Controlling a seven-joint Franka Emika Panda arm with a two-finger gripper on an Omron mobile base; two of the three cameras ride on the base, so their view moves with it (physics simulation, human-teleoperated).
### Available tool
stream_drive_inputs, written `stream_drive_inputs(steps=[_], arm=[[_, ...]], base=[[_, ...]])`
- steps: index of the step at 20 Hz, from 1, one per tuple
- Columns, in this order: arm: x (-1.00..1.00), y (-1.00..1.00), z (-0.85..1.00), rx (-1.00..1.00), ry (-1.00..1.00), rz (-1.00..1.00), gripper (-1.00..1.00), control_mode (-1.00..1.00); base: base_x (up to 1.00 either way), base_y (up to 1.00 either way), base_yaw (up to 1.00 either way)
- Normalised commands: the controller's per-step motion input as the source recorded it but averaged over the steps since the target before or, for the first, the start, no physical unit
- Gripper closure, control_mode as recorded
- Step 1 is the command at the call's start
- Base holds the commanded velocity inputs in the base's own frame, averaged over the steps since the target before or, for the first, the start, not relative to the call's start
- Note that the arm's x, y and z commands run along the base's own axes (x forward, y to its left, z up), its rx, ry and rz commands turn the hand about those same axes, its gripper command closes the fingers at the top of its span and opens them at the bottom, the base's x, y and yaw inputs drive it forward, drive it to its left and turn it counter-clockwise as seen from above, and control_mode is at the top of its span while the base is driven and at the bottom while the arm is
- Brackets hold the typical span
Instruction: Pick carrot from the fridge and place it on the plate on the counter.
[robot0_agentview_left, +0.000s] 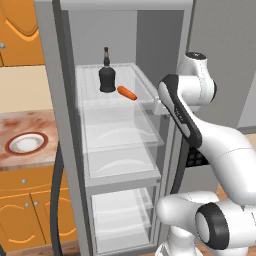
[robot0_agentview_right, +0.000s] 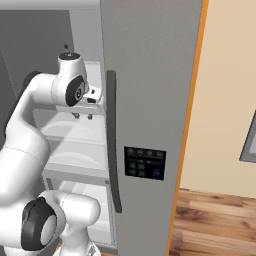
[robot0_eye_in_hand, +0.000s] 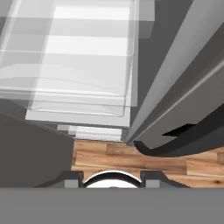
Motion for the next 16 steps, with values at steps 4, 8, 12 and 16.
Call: stream_drive_inputs(steps=[4, 8, 12, 16], arm=[[-0.01, 0.0, 0.0, 0.0, -0.05, 0.01, -1.0, -1.0], [0.0, 0.06, 0.0, 0.0, -0.16, 0.07, -1.0, -1.0], [0.0, 0.12, 0.0, 0.0, -0.24, 0.09, -1.0, -1.0], [0.0, 0.16, 0.0, 0.0, -0.22, 0.11, -1.0, -1.0]], base=[[0.0, 0.0, 0.0], [0.0, 0.0, 0.0], [0.0, 0.0, 0.0], [0.0, 0.0, 0.0]])
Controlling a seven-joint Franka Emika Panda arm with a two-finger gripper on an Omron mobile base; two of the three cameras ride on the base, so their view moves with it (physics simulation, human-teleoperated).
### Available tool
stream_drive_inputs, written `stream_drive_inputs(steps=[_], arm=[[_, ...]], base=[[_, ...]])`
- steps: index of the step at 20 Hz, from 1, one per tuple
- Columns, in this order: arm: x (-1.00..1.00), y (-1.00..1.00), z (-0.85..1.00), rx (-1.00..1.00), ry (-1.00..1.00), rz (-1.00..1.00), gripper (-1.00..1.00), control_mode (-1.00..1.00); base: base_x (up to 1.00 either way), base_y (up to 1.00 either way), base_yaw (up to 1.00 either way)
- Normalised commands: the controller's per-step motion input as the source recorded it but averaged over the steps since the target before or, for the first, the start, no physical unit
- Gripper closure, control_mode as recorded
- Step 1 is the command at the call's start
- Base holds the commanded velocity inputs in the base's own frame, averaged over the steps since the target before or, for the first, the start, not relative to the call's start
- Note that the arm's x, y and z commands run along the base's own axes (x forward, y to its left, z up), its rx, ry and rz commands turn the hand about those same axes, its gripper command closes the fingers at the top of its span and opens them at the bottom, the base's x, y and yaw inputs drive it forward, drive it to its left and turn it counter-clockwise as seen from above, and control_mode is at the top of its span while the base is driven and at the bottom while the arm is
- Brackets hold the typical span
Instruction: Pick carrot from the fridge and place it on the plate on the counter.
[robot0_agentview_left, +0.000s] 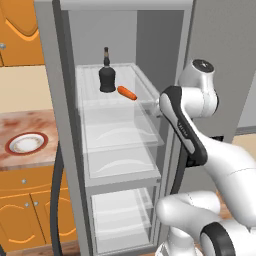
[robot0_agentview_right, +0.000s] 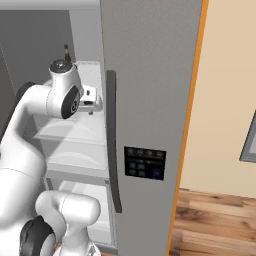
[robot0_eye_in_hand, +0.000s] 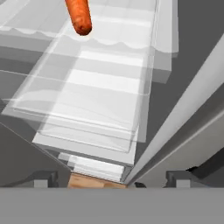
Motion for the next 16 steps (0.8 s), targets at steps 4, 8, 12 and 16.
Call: stream_drive_inputs(steps=[4, 8, 12, 16], arm=[[0.0, 0.18, 0.01, 0.0, -0.18, 0.1, -1.0, -1.0], [0.01, 0.2, 0.13, 0.0, -0.08, 0.07, -1.0, -1.0], [0.11, 0.29, 0.23, 0.0, 0.0, 0.01, -1.0, -1.0], [0.19, 0.32, 0.28, 0.0, 0.0, 0.0, -1.0, -1.0]], base=[[0.0, 0.0, 0.0], [0.0, 0.0, 0.0], [0.0, 0.0, 0.0], [0.0, 0.0, 0.0]])
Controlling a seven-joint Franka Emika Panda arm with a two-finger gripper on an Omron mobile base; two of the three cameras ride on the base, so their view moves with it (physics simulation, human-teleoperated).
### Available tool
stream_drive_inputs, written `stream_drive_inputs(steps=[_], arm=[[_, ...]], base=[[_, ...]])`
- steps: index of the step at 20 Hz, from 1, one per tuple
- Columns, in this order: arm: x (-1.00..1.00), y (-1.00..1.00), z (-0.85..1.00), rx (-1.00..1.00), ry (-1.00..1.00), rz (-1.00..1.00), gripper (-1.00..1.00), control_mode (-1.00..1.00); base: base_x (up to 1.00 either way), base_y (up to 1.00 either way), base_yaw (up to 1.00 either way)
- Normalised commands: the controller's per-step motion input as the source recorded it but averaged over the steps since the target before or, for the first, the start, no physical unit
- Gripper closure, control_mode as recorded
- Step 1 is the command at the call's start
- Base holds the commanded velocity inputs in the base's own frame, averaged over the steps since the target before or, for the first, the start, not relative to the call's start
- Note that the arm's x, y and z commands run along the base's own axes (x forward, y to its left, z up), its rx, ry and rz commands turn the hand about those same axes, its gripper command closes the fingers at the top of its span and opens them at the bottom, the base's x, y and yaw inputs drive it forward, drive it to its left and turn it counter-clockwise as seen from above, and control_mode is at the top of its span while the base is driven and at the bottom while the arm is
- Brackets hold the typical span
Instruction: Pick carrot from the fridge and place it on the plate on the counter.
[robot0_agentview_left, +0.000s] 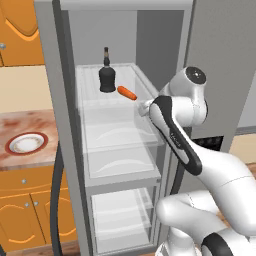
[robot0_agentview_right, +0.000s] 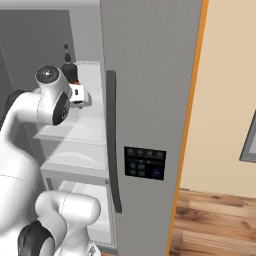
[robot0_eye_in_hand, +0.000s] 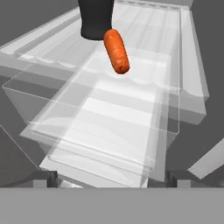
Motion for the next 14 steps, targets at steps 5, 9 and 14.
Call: stream_drive_inputs(steps=[5, 9, 14], arm=[[0.33, 0.25, 0.24, 0.0, 0.0, 0.0, -1.0, -1.0], [0.47, 0.09, 0.0, 0.0, 0.0, 0.0, -1.0, -1.0], [0.55, 0.02, 0.0, 0.0, 0.0, 0.0, -1.0, -1.0]], base=[[0.0, 0.0, 0.0], [0.0, 0.0, 0.0], [0.0, 0.0, 0.0]])
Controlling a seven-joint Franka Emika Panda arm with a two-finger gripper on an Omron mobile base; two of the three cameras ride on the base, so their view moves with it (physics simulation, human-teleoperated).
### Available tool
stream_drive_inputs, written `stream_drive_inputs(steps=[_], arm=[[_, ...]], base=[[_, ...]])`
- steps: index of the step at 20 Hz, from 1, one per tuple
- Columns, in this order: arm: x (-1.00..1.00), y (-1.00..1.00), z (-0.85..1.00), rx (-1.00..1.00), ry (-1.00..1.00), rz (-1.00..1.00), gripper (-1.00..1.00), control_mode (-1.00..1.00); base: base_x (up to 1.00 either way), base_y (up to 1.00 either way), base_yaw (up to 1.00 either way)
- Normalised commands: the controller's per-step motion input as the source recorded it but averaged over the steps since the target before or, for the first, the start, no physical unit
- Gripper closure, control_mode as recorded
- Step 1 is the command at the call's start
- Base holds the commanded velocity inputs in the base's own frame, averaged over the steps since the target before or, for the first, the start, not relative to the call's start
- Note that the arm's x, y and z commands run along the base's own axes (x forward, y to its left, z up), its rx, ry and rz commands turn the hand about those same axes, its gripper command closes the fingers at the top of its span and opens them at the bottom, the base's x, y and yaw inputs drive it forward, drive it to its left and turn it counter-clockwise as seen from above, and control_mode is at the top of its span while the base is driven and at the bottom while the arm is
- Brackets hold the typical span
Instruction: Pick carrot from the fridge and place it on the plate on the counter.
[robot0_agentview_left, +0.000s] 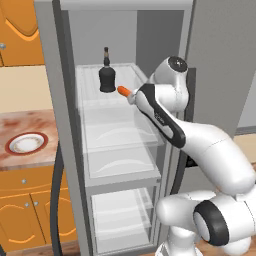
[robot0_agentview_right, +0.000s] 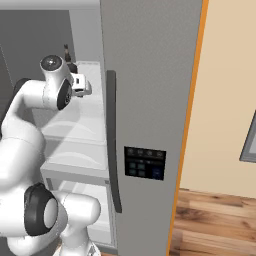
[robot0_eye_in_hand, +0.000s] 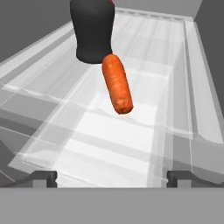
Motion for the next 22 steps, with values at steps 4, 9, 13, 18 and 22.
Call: stream_drive_inputs(steps=[4, 9, 13, 18, 22], arm=[[0.6, 0.11, 0.0, 0.0, 0.0, 0.0, -1.0, -1.0], [0.5, 0.11, 0.0, 0.0, 0.0, 0.01, -1.0, -1.0], [0.46, 0.16, 0.0, 0.0, 0.01, 0.0, -1.0, -1.0], [0.41, 0.11, 0.0, 0.0, 0.03, 0.02, -1.0, -1.0], [0.38, 0.02, 0.0, 0.0, 0.04, 0.04, -1.0, -1.0]], base=[[0.0, 0.0, 0.0], [0.0, 0.0, 0.0], [0.0, 0.0, 0.0], [0.0, 0.0, 0.0], [0.0, 0.0, 0.0]])
